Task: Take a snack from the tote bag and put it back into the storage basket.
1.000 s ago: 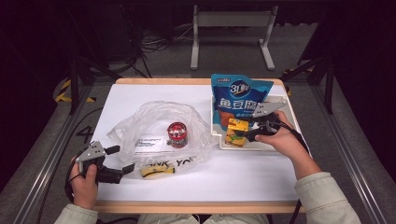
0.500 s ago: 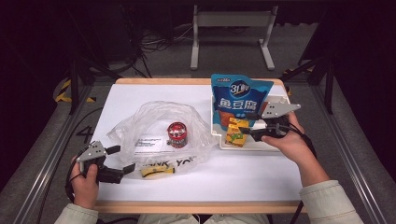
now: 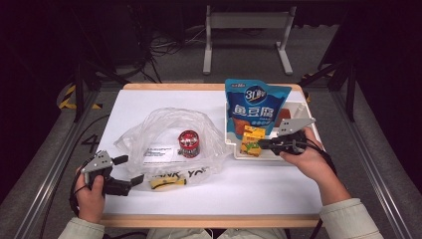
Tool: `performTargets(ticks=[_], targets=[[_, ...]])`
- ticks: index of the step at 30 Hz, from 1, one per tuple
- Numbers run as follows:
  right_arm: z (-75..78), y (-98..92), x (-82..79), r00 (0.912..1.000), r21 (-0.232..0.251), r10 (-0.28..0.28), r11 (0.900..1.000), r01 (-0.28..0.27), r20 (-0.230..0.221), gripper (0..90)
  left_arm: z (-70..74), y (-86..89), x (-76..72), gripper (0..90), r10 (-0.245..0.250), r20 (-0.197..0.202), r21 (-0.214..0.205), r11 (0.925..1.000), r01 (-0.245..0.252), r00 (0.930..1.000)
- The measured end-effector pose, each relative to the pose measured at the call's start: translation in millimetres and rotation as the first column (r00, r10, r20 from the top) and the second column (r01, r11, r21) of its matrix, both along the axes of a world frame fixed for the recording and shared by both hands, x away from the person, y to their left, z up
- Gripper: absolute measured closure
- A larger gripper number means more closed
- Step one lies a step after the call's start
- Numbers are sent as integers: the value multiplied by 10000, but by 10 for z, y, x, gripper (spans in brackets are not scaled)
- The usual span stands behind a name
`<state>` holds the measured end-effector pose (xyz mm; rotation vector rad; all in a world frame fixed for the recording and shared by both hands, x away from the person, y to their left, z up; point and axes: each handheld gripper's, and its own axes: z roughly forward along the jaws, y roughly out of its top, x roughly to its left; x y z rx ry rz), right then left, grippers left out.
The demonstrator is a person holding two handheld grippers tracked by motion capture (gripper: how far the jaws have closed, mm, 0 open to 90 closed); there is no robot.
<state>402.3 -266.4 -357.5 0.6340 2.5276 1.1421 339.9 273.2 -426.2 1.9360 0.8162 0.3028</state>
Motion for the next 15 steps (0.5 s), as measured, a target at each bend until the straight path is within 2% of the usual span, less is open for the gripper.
performTargets(ticks=[2,8,15], targets=[[-17,2,4,10000,-53,11,10000,-11,-41,882,0,1,1,33,-5,4,12,10000,5,10000],[-198,20,51,9985,-666,-158,9977,122,-528,900,1,1,9,33,-39,67,52,10000,38,10000],[-352,6,118,9955,-1003,-432,9944,346,-845,900,1,1,3,33,-23,18,12,10000,23,10000]])
